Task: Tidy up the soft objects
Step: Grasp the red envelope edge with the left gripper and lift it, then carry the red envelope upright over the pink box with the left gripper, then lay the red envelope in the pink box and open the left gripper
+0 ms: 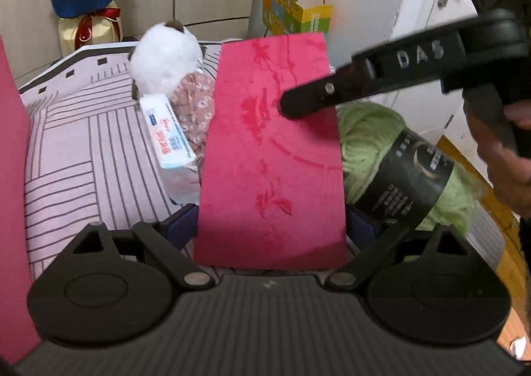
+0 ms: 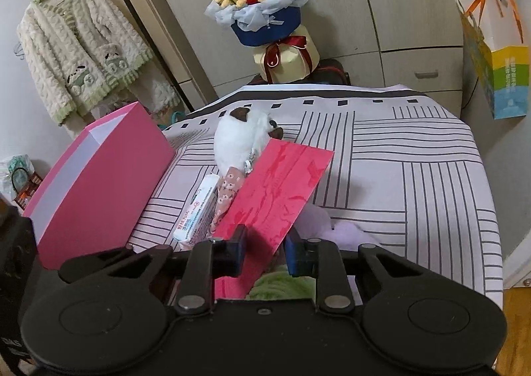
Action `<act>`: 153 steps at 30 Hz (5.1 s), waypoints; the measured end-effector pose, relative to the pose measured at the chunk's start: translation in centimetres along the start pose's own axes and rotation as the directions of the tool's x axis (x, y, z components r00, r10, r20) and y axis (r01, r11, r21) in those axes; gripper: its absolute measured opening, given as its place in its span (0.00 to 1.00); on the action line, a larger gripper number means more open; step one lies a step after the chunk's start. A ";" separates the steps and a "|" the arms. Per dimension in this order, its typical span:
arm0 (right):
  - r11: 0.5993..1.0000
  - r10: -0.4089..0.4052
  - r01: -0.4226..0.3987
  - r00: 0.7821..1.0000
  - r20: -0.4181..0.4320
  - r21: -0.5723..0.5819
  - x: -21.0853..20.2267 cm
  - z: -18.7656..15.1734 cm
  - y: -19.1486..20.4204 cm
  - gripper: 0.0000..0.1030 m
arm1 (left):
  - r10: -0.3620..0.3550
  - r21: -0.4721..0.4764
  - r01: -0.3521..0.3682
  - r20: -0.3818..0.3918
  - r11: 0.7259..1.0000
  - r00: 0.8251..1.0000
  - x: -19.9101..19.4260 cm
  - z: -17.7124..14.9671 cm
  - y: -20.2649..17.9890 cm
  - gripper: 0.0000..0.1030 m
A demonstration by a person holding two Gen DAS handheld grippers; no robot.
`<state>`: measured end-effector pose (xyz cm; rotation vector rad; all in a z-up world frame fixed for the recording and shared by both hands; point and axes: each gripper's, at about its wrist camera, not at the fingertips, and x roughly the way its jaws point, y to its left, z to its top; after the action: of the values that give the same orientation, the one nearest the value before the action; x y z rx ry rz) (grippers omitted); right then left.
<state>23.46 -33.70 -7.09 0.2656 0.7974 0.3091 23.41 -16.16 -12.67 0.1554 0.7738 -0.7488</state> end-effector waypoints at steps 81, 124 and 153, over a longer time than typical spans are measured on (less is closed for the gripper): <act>0.723 0.284 -0.303 0.950 -0.131 -0.621 -6.0 -10.6 15.1 0.98 | -0.087 -0.272 0.093 0.037 0.958 0.996 -14.6 -6.0 3.2 0.03; 0.873 0.400 -0.411 0.911 -0.099 -0.261 0.7 -1.7 26.5 0.90 | 0.019 -0.439 0.090 0.238 0.894 0.971 -26.2 -3.2 16.4 0.05; 0.948 0.205 -0.242 0.961 -0.184 -0.206 8.0 -0.3 28.7 0.79 | 0.343 -0.366 -0.306 0.038 0.879 0.939 -23.8 -2.0 20.4 0.41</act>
<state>23.63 -4.28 -2.60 0.1165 0.8839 0.6387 24.46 12.82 -0.66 -0.0807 0.7498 -0.2851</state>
